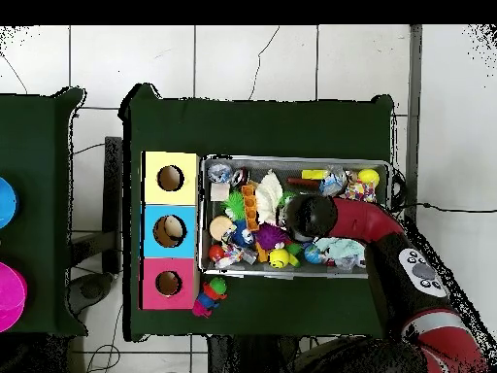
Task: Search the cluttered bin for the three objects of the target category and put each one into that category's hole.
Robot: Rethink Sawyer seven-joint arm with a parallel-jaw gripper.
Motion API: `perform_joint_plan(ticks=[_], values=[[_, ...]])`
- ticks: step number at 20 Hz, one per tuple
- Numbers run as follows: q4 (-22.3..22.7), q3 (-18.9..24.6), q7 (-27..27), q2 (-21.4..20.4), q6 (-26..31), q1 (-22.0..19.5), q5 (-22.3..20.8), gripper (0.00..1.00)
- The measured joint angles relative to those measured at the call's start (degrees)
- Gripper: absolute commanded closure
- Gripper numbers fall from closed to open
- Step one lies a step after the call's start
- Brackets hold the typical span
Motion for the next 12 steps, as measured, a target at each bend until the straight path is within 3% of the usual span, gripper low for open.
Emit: perform_joint_plan(ticks=[12], values=[[2.4,1.2,0.0,-0.7,-0.7,-0.8,0.7,0.0]])
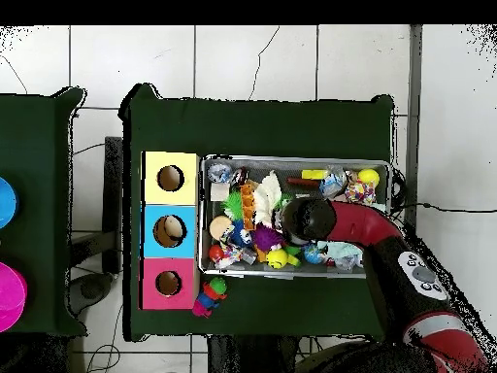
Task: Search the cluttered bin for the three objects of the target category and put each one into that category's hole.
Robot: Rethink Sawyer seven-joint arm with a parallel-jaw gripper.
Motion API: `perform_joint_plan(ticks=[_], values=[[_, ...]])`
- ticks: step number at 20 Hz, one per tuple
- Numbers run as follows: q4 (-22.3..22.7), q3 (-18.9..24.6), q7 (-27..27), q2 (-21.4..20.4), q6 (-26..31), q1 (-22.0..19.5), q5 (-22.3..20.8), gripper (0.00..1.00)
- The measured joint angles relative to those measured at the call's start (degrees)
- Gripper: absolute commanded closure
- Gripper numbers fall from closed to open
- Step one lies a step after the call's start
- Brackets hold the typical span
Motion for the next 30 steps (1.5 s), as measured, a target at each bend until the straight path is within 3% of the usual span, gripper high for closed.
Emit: perform_joint_plan(ticks=[30], values=[[7.5,0.6,0.0,-3.3,-3.7,0.0,3.8,0.0]])
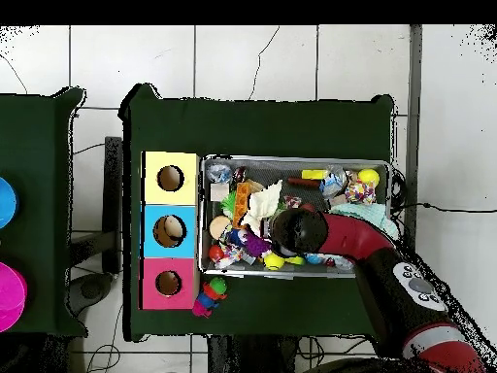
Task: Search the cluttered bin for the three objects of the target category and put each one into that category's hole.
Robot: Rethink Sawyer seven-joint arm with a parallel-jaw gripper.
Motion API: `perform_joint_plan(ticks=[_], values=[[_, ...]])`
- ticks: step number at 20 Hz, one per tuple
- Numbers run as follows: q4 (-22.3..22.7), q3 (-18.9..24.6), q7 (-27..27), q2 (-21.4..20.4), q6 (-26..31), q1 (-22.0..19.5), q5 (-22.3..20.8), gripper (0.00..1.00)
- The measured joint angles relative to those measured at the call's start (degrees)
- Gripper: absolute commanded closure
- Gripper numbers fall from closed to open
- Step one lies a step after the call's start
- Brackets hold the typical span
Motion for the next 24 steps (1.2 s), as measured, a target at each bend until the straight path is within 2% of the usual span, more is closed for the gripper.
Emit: perform_joint_plan(ticks=[18,24], values=[[4.8,1.9,0.0,-1.5,-3.8,-0.2,2.4,0.0],[6.6,2.8,0.0,-1.8,-7.0,-0.5,2.4,0.0]])
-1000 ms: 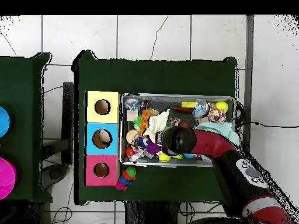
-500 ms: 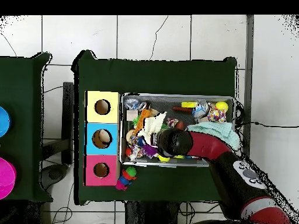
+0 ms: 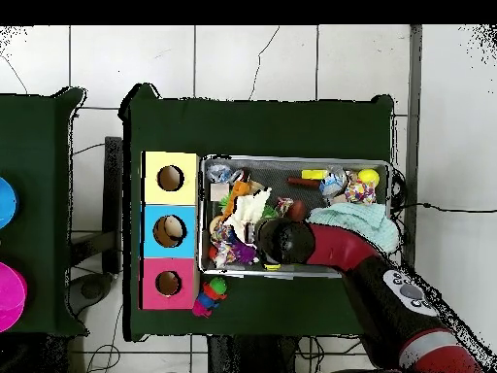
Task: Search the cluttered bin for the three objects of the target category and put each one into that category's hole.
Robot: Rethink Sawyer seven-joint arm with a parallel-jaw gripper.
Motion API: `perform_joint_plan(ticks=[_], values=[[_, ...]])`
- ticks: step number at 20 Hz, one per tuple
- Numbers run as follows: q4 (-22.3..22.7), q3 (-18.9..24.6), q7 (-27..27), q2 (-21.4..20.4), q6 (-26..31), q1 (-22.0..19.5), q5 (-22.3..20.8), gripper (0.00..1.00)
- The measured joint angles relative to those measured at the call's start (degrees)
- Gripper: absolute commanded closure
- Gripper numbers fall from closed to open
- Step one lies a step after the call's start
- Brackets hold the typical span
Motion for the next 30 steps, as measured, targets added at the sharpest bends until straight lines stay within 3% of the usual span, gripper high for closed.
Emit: perform_joint_plan(ticks=[30], values=[[4.5,5.9,0.0,0.4,-4.6,2.2,2.7,0.0]])
